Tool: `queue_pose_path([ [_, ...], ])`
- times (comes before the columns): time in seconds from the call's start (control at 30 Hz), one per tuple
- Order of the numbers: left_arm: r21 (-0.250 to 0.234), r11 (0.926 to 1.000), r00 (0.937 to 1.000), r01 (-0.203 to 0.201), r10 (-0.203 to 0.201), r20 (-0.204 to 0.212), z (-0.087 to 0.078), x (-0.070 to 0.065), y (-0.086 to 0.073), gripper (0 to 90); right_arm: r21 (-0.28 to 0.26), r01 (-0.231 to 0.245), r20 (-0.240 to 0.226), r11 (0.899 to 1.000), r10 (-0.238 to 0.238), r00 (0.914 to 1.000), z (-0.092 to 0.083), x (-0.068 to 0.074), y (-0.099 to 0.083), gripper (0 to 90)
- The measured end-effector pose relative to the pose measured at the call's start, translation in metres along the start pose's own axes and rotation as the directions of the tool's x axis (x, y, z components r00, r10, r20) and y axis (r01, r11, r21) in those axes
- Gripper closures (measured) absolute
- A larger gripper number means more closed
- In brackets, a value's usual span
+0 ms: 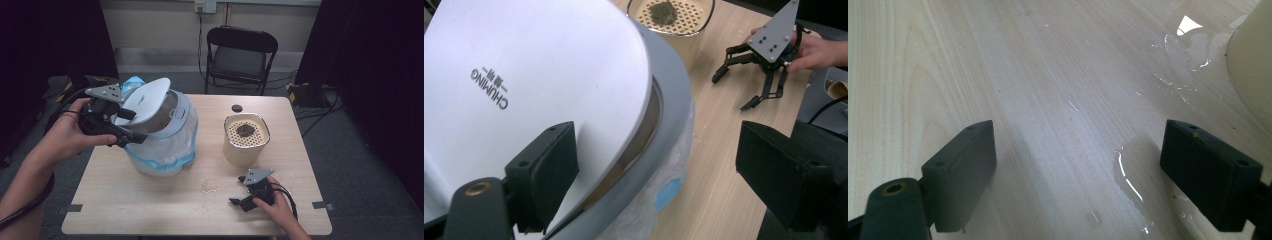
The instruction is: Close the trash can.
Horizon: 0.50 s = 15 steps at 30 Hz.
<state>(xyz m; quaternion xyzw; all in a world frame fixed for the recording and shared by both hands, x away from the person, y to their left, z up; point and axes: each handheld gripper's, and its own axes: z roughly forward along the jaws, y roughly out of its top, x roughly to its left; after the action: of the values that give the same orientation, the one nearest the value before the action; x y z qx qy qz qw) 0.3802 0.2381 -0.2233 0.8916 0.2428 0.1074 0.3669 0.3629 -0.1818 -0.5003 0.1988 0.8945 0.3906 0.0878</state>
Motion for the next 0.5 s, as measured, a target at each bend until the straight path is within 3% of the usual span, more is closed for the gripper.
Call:
queue_pose_path([
  [0.07,0.004,0.9999,0.9994,-0.015,0.015,0.033,0.005,-0.002,0.001,26.5,0.000,0.000,0.000,1.000,0.000,1.0000,0.000,0.000,0.000,14.2],
  [0.17,0.050,0.9982,0.9986,-0.034,0.032,0.042,0.014,-0.004,0.005,28.3,0.000,0.000,0.000,1.000,0.000,1.0000,0.000,0.000,0.000,14.2],
  [0.27,0.061,0.9975,0.9977,-0.035,0.031,0.061,0.019,-0.005,0.007,35.3,0.000,0.000,0.000,1.000,0.000,1.0000,0.000,0.000,0.000,14.2],
  [0.4,0.026,0.9993,0.9969,0.027,-0.029,0.074,0.025,0.000,0.009,46.6,0.001,0.003,-0.002,1.000,-0.003,1.0000,0.000,0.001,0.000,14.2],
  [0.5,0.013,0.9955,0.9940,0.094,-0.095,0.056,0.027,0.006,0.011,56.7,0.001,0.002,-0.002,1.000,-0.002,1.0000,0.000,0.001,0.000,14.2],
])
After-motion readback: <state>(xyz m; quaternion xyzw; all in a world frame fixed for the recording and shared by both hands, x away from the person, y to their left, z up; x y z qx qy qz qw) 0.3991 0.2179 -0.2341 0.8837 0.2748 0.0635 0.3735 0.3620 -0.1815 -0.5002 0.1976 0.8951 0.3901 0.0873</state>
